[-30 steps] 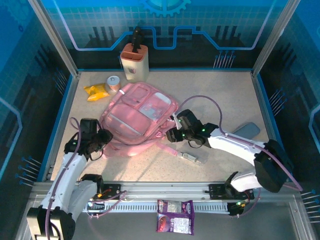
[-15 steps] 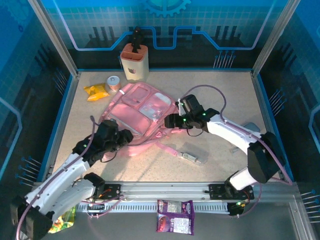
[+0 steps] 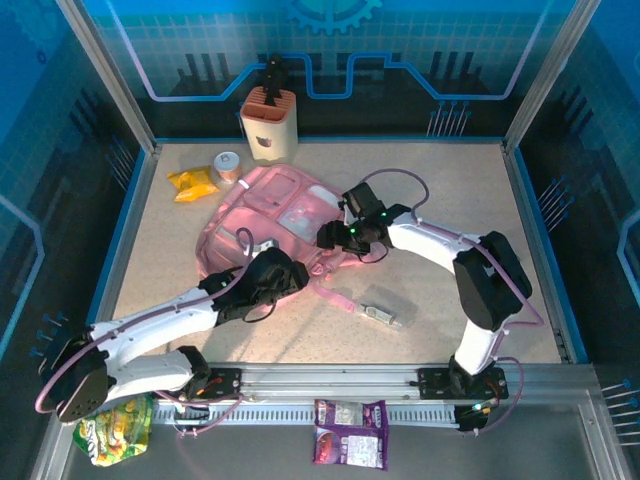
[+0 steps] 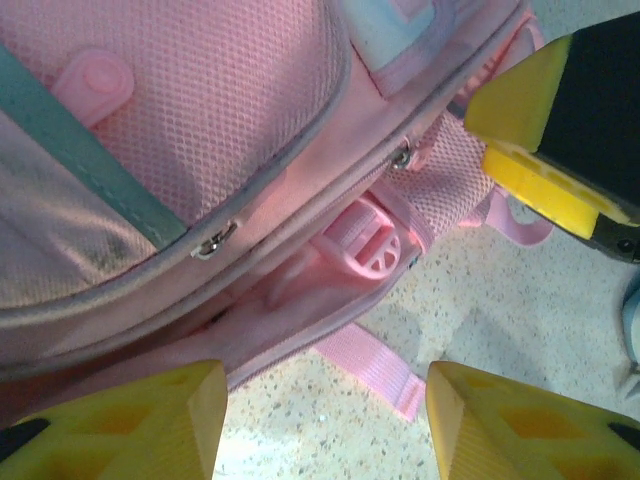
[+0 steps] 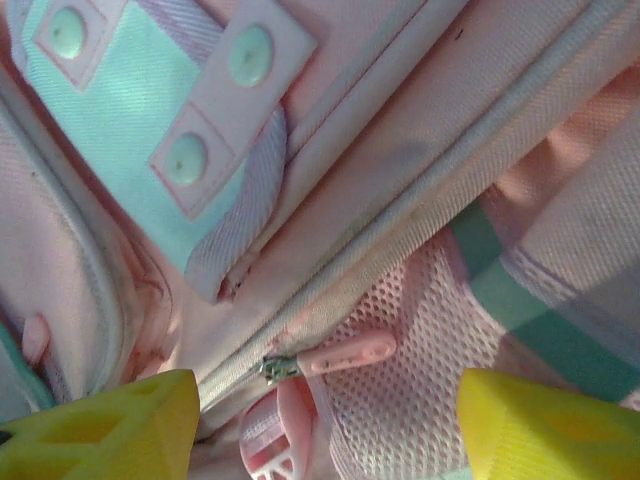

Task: Pack the student bag

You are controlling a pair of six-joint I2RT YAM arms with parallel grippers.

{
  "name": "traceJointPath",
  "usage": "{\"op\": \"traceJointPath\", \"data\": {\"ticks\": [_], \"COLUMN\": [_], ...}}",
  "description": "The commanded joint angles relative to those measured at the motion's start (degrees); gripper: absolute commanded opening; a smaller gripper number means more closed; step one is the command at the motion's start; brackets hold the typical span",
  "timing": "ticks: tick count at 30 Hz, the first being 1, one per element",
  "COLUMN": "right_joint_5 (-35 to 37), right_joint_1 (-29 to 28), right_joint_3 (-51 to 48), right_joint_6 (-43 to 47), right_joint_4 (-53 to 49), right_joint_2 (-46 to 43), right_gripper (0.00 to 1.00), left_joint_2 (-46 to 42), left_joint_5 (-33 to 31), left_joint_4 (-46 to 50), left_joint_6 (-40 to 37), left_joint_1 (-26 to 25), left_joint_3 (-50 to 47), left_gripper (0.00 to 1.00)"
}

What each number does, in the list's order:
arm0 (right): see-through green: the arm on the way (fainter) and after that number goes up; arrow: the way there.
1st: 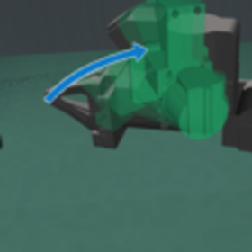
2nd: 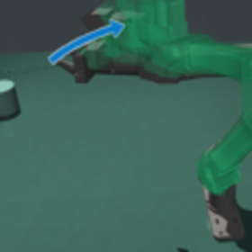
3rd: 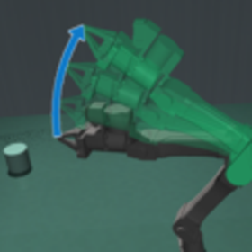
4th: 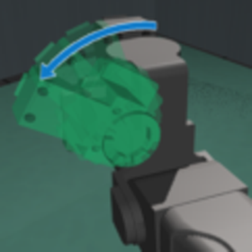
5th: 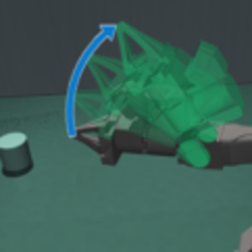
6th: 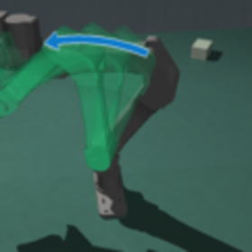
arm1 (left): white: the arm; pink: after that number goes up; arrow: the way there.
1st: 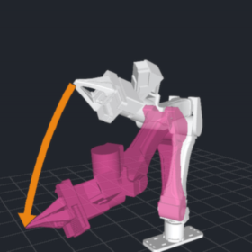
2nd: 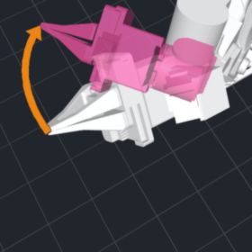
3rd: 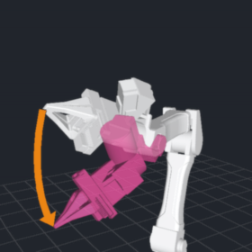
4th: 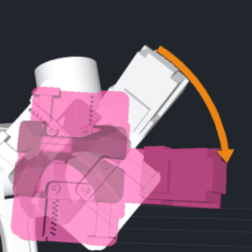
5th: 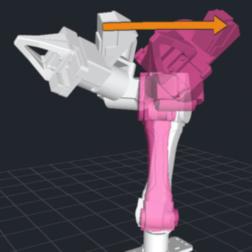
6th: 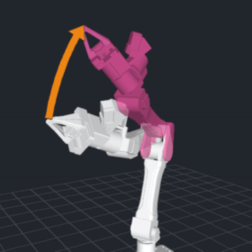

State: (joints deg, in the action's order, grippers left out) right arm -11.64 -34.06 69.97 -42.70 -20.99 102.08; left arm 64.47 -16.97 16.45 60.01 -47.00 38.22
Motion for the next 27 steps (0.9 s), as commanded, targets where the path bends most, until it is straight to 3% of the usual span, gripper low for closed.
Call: {"op": "traceJointPath", "data": {"ticks": [1,7,10,16,27], "right_joint_5": [-0.65,1.86,0.35,5.75,4.75], "right_joint_1": [0.51,0.65,0.78,-0.17,0.58], "right_joint_3": [1.83,1.05,1.49,3.82,7.57], "right_joint_6": [-1.21,-1.83,-2.73,-5.37,-8.22], "right_joint_4": [0.21,1.81,3.31,0.47,1.22], "right_joint_2": [1.87,3.38,3.06,2.36,9.49], "right_gripper": [0.68,0.63,0.53,0.53,0.45], "left_joint_2": [1.47,3.55,3.67,4.04,4.58], "left_joint_5": [-3.41,-6.58,-7.55,-7.55,-6.43], "left_joint_4": [-3.37,-2.45,-2.99,-2.68,0.78], "left_joint_6": [1.76,3.55,4.45,5.50,7.14], "left_joint_1": [-0.30,-0.30,-0.27,0.25,1.03], "left_joint_3": [0.88,-0.47,-2.16,-3.92,-3.76], "left_gripper": [0.56,0.58,0.58,0.58,0.58]}}
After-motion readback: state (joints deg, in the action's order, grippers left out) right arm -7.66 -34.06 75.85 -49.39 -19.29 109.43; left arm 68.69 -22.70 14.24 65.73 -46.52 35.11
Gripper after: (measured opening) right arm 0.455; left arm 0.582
